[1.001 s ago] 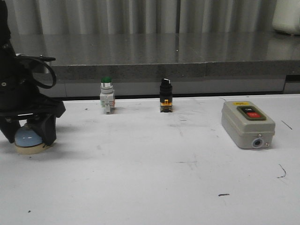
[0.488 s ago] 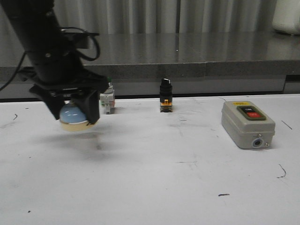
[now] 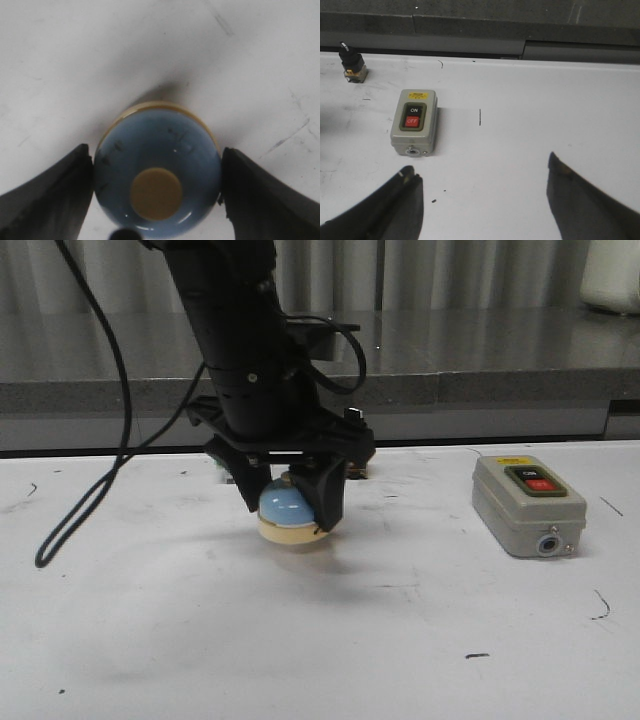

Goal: Place and press bell with both arms
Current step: 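Carry the bell with the left gripper toward the table center, then set the bell down and open the left gripper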

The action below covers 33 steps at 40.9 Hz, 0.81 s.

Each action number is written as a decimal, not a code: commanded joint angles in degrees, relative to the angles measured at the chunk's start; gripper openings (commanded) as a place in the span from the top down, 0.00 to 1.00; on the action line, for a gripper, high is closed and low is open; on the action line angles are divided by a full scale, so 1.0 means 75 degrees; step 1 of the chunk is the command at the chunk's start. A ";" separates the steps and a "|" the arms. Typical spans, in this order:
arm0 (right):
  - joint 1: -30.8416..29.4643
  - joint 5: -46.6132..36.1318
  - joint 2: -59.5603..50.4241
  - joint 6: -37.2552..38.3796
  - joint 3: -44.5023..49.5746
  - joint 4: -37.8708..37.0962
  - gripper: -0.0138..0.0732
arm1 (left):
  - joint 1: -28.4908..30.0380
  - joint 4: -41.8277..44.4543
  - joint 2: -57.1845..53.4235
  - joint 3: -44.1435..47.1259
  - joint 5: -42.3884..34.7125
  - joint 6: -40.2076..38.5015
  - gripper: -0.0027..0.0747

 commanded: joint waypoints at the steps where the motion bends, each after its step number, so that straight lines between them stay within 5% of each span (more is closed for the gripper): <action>1: -0.0048 -0.0544 0.0115 -0.0009 -0.0211 -0.0067 0.22 | -0.0068 -0.0047 -0.0266 -0.0303 -0.0136 -0.0041 0.49; 33: -0.0048 -0.0544 0.0115 -0.0009 -0.0211 -0.0067 0.22 | -0.0068 -0.0056 0.0106 -0.0303 -0.0261 -0.0041 0.46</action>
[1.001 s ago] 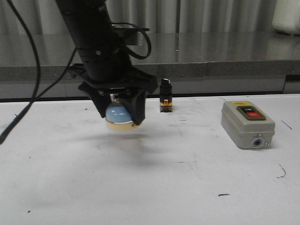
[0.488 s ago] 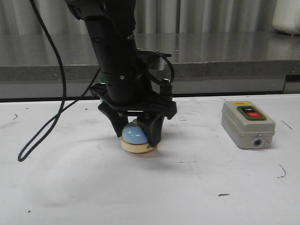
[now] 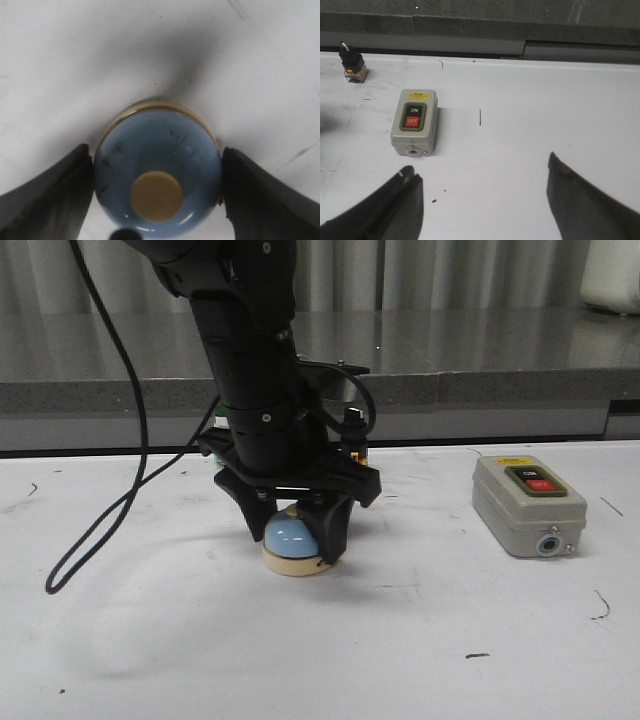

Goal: Place and press bell with both arms
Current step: 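Set the bell down and open the left gripper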

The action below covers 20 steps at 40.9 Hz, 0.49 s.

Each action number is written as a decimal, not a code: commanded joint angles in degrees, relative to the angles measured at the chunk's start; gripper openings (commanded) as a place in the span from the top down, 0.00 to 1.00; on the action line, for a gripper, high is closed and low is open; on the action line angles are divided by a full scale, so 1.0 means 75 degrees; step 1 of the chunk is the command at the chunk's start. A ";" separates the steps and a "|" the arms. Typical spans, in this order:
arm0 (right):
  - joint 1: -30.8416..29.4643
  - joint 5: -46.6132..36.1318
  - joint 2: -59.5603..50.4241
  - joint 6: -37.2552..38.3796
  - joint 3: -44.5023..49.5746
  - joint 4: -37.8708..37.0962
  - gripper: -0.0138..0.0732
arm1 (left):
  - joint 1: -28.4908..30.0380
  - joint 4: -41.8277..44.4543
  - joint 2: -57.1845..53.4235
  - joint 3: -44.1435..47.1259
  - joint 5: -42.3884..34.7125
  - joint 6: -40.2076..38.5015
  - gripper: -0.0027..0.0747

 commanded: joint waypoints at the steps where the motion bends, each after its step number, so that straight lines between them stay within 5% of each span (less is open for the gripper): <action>1: -0.0048 -0.0544 0.0115 -0.0009 -0.0211 -0.0067 0.22 | -0.0053 -0.0056 -0.0394 -0.0190 -0.0232 -0.0041 0.44; 8: -0.0048 -0.0544 0.0115 -0.0009 -0.0211 -0.0067 0.22 | -0.0053 -0.0056 -0.0437 -0.0307 -0.0177 -0.0041 0.25; 20: -0.0048 -0.0544 0.0115 -0.0009 -0.0211 -0.0067 0.22 | -0.0039 -0.0056 -0.1481 -0.0337 -0.0048 -0.0041 0.24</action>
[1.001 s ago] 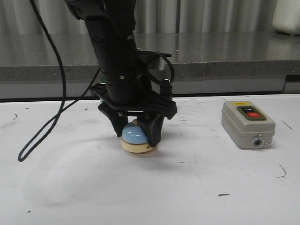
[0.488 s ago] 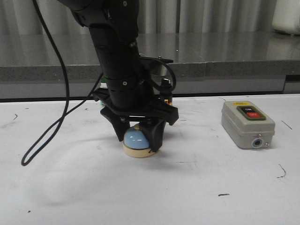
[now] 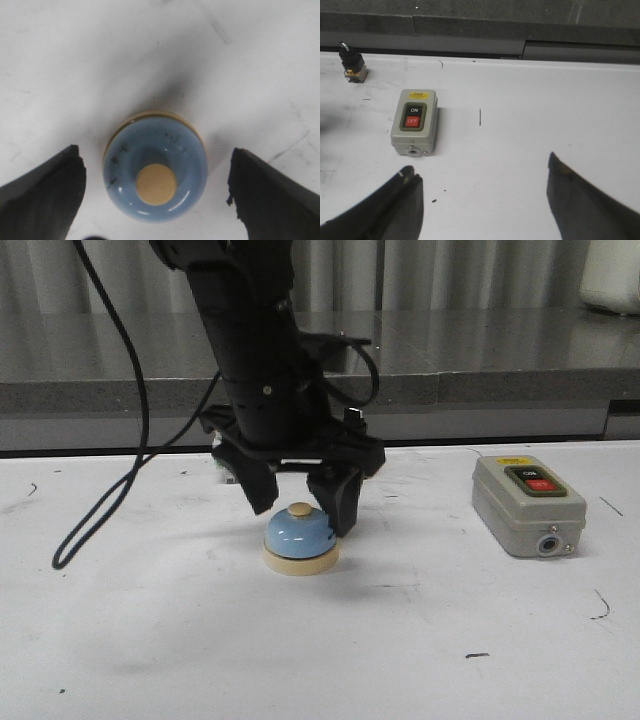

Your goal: Place and press bell with both arms

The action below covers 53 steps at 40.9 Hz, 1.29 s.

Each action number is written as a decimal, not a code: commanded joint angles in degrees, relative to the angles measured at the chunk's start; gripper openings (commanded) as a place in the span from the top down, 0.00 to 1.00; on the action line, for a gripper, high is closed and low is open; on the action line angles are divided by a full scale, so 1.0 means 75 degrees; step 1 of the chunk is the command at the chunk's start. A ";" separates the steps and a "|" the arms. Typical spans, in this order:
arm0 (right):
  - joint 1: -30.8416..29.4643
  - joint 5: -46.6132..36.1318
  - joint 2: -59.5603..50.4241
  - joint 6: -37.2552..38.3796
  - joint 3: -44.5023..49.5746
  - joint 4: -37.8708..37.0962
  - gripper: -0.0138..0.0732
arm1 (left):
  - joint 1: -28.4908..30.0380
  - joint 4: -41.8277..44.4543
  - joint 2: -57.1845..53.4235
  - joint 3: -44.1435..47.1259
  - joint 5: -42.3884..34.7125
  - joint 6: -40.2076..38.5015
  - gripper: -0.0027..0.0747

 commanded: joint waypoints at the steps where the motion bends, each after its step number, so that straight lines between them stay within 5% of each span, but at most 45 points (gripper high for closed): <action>1: -0.0048 -0.0544 0.0115 -0.0009 -0.0211 -0.0067 0.22 | -0.0039 -0.0041 -0.1259 -0.0079 -0.0131 -0.0041 0.24; 32: -0.0048 -0.0544 0.0115 -0.0009 -0.0211 -0.0067 0.22 | 0.1511 0.0114 -0.7810 0.4252 -0.0718 -0.0056 0.24; 53: -0.0048 -0.0544 0.0115 -0.0009 -0.0211 -0.0067 0.22 | 0.1526 -0.0056 -1.1131 0.6158 -0.0718 -0.0065 0.24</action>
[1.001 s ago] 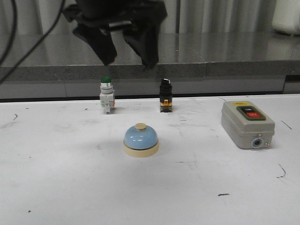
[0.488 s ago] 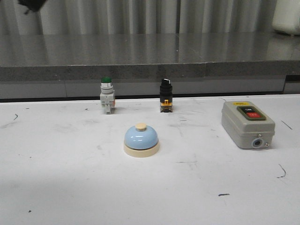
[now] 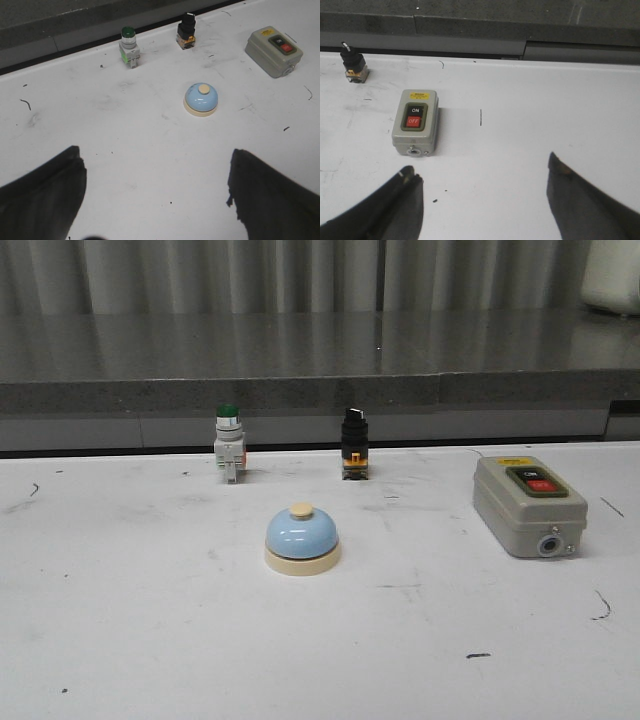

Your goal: Place and press bell with both arms

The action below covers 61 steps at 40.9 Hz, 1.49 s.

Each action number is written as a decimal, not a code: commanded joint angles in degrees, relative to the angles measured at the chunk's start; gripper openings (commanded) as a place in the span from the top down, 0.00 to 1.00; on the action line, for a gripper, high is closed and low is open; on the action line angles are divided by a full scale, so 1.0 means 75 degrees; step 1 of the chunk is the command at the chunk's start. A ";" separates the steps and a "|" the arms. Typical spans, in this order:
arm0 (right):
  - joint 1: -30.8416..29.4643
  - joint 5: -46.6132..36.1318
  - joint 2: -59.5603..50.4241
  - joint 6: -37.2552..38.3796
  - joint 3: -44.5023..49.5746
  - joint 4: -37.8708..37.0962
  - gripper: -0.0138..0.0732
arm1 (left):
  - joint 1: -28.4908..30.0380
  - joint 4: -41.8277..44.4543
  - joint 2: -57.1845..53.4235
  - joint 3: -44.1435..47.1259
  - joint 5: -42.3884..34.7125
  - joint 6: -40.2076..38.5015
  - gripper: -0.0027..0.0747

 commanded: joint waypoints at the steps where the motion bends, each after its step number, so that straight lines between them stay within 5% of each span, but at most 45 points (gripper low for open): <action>1: -0.0048 -0.0544 0.0115 -0.0009 -0.0211 -0.0067 0.22 | 0.0019 -0.0110 -0.0157 -0.0136 -0.0519 -0.0065 0.24; 28: -0.0048 -0.0893 0.0115 -0.0009 -0.0211 -0.0067 0.23 | 0.0019 -0.0110 -0.0157 -0.0123 -0.0519 -0.0065 0.24; 31: -0.0048 -0.0938 0.0115 -0.0009 -0.0297 -0.0059 0.32 | 0.0019 -0.0110 -0.0157 -0.0123 -0.0519 -0.0065 0.24; 39: -0.0025 -0.0930 0.0115 -0.0009 -0.0731 0.0000 0.82 | 0.0019 -0.0110 -0.0157 -0.0123 -0.0519 -0.0065 0.24; 42: -0.0009 -0.0930 0.0156 -0.0009 -0.0883 0.0070 0.92 | 0.0019 -0.0110 -0.0157 -0.0123 -0.0519 -0.0065 0.24; 61: 0.1952 0.0745 0.2544 -0.0423 -0.3195 0.0214 0.92 | 0.0019 -0.0110 -0.0157 -0.0123 -0.0519 -0.0065 0.24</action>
